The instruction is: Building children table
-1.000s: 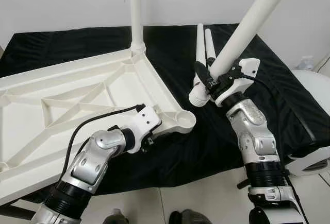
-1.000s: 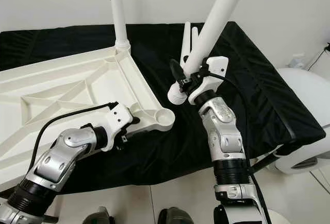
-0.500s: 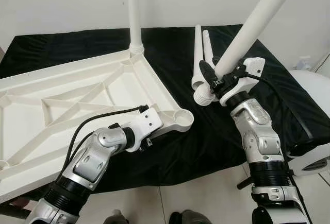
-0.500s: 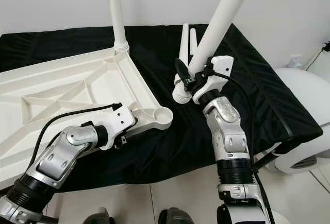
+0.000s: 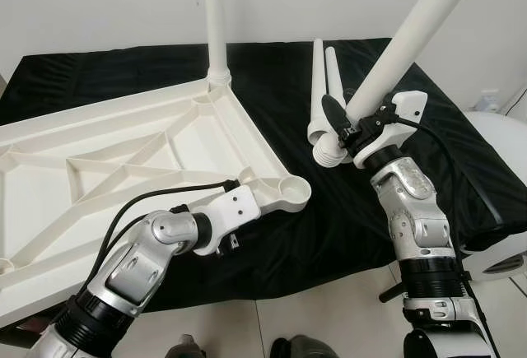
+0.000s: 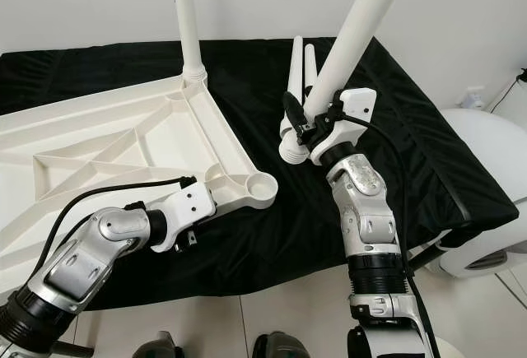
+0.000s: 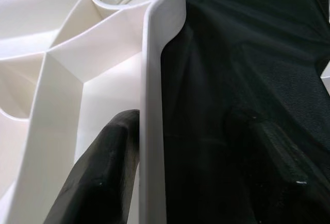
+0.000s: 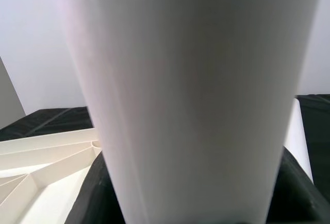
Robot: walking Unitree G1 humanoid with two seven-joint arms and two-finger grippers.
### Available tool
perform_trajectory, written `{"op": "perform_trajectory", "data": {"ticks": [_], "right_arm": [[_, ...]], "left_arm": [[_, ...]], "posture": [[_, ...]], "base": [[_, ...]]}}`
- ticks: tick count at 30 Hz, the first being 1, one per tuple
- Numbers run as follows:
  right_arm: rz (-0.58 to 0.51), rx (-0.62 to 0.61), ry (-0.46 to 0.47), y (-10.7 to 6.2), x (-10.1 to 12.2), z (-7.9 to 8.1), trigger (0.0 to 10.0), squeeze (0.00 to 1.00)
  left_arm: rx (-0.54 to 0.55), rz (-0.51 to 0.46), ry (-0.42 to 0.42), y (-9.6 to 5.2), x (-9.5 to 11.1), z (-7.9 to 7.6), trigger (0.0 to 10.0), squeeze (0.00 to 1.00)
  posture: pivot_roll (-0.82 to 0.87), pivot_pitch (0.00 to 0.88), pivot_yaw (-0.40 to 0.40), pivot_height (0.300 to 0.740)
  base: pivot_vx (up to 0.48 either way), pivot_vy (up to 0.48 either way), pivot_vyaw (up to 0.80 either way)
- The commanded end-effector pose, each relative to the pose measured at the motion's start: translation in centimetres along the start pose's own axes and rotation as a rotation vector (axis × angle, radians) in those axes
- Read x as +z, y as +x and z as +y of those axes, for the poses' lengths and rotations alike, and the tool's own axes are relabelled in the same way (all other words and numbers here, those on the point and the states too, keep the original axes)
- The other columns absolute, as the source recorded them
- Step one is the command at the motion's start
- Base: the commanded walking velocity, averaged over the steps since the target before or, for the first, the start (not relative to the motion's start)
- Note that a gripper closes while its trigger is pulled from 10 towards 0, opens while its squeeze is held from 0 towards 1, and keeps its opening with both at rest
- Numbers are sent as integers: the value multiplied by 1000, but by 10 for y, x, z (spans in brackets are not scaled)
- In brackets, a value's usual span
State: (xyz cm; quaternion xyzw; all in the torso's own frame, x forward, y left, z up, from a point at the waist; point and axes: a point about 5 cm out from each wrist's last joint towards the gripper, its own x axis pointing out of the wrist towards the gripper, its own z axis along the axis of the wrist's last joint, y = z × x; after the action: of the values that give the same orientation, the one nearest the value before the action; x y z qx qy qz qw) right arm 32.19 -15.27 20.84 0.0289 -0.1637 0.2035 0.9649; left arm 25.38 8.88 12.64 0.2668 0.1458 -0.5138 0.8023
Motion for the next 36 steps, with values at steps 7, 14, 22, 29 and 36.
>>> {"op": "perform_trajectory", "data": {"ticks": [7,14,22,29,36], "right_arm": [[-12,4,-1,3,1,1,10000,0],[-13,3,-5,4,1,1,10000,0],[-13,4,-8,3,1,1,10000,0],[-13,8,-8,3,1,2,10000,0],[-11,11,-8,3,0,2,10000,0]], "left_arm": [[-4,61,-50,5,-11,-2,10000,0],[76,97,-125,16,-16,6,10000,0],[95,108,-163,25,-18,7,10000,0],[144,87,-162,29,-11,16,10000,0],[166,54,-162,31,-1,23,10000,0]], "posture": [[32,30,-28,740],[19,26,-27,740],[9,21,-23,740],[5,19,-24,740],[2,13,-26,740]], "base": [[0,0,0],[0,0,0],[0,0,0],[0,0,0],[0,0,0]]}}
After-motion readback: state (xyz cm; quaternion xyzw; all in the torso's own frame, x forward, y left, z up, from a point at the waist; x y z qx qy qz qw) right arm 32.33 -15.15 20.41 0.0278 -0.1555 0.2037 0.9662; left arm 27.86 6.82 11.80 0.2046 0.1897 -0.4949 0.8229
